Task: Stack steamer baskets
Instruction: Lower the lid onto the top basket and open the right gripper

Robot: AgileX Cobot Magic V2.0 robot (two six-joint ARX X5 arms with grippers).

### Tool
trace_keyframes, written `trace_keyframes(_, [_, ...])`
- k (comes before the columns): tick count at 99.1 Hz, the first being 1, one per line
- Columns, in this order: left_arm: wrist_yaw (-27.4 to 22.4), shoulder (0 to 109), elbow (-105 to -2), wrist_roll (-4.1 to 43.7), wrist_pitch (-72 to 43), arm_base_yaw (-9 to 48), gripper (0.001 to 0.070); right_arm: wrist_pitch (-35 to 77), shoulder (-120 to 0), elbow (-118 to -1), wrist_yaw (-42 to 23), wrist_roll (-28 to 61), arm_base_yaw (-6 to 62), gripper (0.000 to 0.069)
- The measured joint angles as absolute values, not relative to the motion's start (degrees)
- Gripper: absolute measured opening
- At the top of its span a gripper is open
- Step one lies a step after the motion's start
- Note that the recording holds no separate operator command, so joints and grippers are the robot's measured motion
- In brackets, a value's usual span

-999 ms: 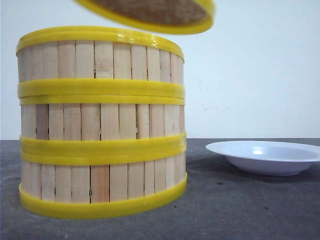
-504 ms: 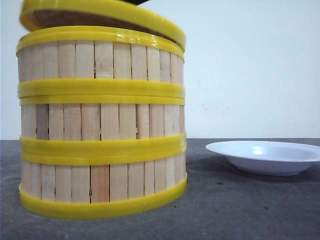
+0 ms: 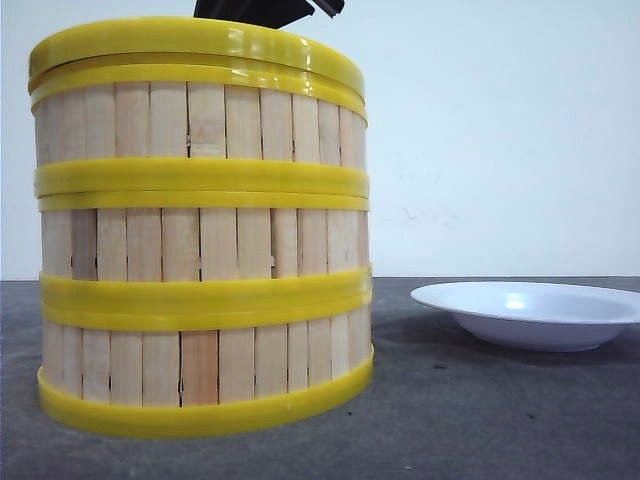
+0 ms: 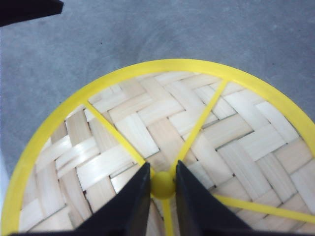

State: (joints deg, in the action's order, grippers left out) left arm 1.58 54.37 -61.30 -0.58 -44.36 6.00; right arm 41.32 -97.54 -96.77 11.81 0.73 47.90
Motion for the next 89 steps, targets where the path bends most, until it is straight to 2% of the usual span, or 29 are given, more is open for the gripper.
trace_keyframes(17, [1.58, 54.37, -61.3, -0.58, -44.36, 6.0, 0.0267, 41.65, -97.54, -96.77, 11.79, 1.15, 47.66, 0.0075])
trace_keyframes(33, [1.58, 54.37, -61.3, -0.58, -44.36, 6.0, 0.0267, 42.22, -97.54, -96.77, 11.77, 1.23, 47.57, 0.0235])
trace_keyframes(39, [1.58, 54.37, -61.3, -0.58, -44.36, 6.0, 0.0267, 42.22, -97.54, -96.77, 11.79, 1.23, 47.57, 0.027])
trace_keyframes(60, [1.58, 54.37, -61.3, -0.58, -44.36, 6.0, 0.0267, 42.89, -96.05, -96.77, 11.73, 1.23, 47.03, 0.0302])
trace_keyframes(68, [1.58, 54.37, -61.3, -0.58, -44.36, 6.0, 0.0267, 42.94, -93.41, -96.77, 10.92, 1.19, 46.35, 0.0339])
trace_keyframes(89, [1.61, 54.37, -61.3, -0.58, -44.4, 6.0, 0.0267, 46.63, -83.85, -96.99, 3.84, 1.06, 41.98, 0.0371])
